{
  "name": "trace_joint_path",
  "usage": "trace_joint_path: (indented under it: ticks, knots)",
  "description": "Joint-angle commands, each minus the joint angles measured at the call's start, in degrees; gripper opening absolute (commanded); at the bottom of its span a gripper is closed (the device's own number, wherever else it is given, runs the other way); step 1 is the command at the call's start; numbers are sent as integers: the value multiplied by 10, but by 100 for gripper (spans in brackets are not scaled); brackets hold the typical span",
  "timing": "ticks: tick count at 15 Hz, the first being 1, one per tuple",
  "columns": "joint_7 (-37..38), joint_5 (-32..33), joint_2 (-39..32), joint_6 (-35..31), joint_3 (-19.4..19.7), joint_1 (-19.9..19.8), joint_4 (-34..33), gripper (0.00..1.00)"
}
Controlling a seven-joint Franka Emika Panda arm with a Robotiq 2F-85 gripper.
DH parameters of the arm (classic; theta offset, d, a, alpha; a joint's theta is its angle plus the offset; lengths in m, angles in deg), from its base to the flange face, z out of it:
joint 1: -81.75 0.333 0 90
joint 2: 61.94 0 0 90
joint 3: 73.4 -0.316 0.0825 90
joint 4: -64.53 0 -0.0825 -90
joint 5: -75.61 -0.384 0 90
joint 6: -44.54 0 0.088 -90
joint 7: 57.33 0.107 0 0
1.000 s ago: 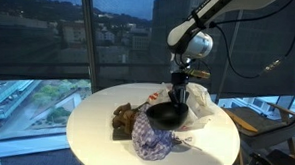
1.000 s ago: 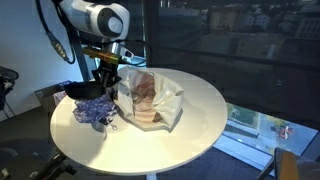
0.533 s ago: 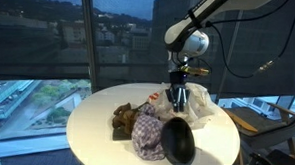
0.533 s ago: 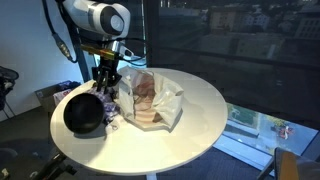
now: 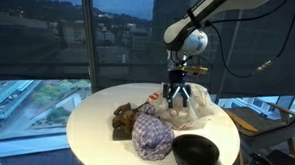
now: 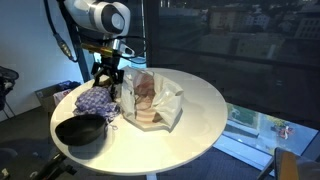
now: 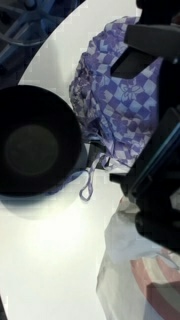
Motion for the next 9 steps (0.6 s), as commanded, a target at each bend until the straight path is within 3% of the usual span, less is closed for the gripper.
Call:
trace_joint_path:
  ticks: [1,7,9]
  knots:
    - [-14,7,6,-31,-1,-24,16,100]
    - [5,14,65,-44,0,-39,69,100]
    - [20,16,113,-69,-5,-32,121,100]
